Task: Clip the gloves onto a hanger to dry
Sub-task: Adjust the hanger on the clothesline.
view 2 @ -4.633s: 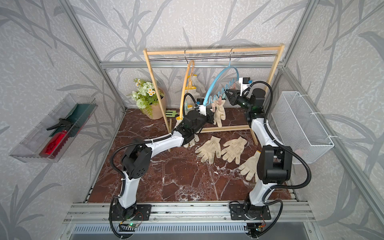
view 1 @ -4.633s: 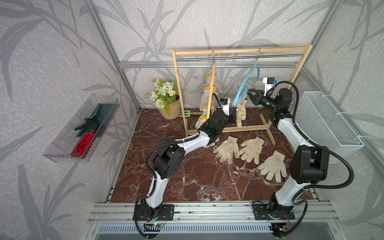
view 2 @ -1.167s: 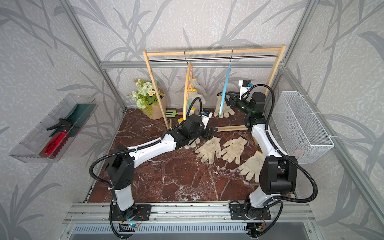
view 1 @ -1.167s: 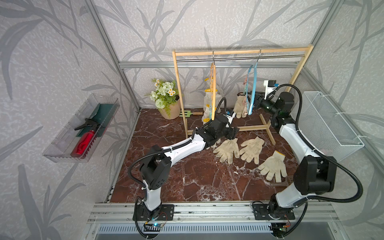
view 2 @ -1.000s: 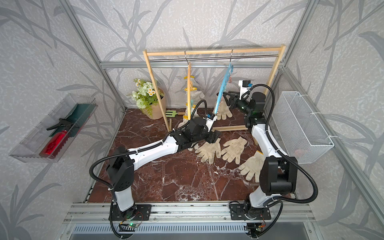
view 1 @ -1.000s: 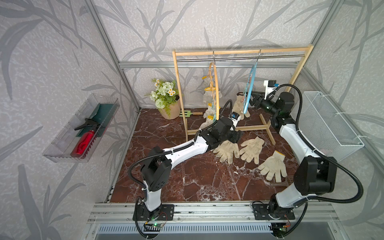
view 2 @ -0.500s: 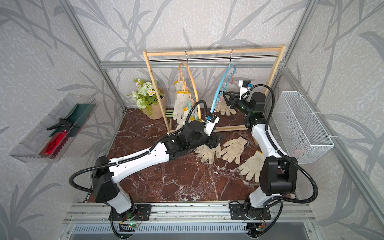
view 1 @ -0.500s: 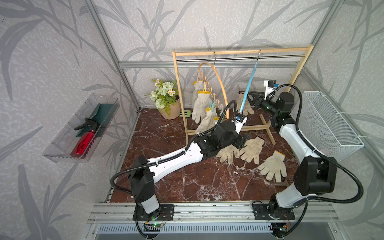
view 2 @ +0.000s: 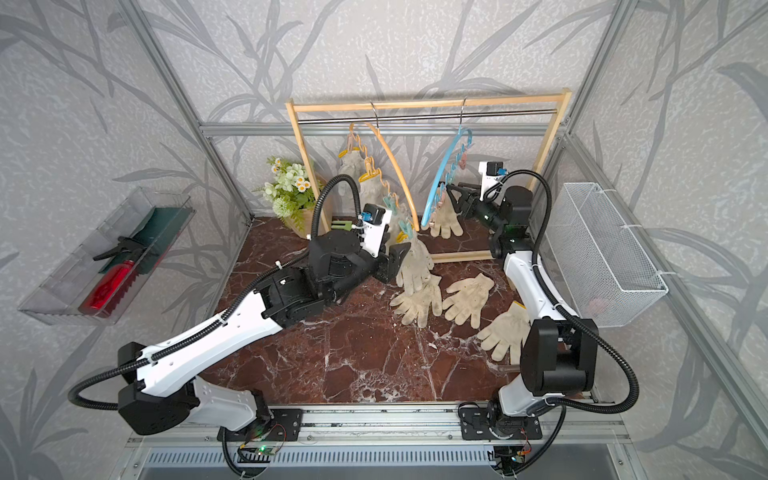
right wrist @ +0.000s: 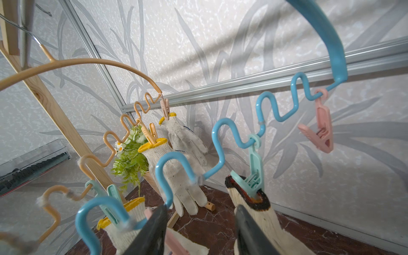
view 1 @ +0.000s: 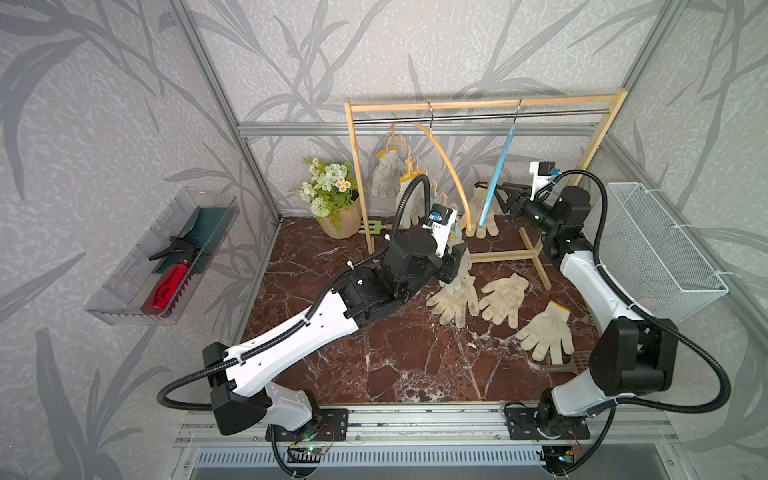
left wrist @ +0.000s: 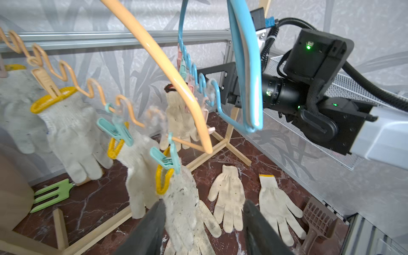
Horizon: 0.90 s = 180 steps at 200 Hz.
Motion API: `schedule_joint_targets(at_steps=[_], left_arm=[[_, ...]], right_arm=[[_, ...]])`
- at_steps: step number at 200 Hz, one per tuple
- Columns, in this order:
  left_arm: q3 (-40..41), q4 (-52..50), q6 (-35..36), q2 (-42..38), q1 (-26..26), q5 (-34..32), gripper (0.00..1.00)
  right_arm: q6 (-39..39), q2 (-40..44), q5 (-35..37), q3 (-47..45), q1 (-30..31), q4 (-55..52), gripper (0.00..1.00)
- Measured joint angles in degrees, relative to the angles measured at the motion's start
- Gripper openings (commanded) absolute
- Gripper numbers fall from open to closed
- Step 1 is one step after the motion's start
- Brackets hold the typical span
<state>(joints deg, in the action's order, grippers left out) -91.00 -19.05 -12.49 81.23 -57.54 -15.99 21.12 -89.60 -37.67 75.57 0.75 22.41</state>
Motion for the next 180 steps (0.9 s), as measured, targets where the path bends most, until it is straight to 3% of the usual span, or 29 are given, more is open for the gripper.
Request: schedule_joint_targets(at_steps=[34,87,147,180], left_arm=[[-11.5,-3.2,-0.2,4.3,0.9,-5.4,0.65],[-30.5,-5.3,0.5,17.9,1.8,-14.0,0.72],[-45.7,-10.2,1.5,30.5,2.6,-22.0,0.73],[-48.2,-13.6,2.5,32.5,2.9,-27.1,0.71]], right_arm=[[-0.3,1.3,0.9,-0.7,0.5,0.0,0.53],[-1.4,5.7,4.8,-4.8,1.0,-0.1,0.58],[-2.6,14.9,10.5,-9.6,1.1,-1.4,0.59],[-3.0,18.3,11.9,-10.2,1.2,-1.4,0.59]])
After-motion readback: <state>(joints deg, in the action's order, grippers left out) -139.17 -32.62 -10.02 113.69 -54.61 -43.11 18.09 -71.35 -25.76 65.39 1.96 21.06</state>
